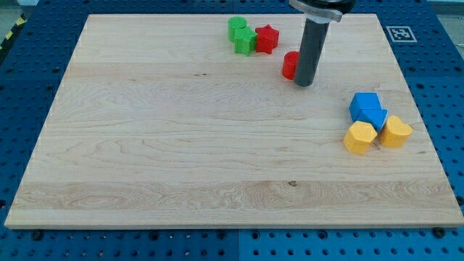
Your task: Move the red circle closer to the group of blocks
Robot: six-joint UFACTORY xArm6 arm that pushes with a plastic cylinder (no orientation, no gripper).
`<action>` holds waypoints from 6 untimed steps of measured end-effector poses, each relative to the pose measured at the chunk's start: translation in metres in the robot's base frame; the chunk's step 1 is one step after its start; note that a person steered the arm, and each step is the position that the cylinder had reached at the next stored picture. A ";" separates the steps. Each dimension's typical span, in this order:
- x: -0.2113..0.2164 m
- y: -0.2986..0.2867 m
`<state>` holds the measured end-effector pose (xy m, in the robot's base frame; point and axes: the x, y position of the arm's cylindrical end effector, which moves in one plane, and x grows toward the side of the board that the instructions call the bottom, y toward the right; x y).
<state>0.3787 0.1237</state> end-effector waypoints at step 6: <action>-0.035 -0.043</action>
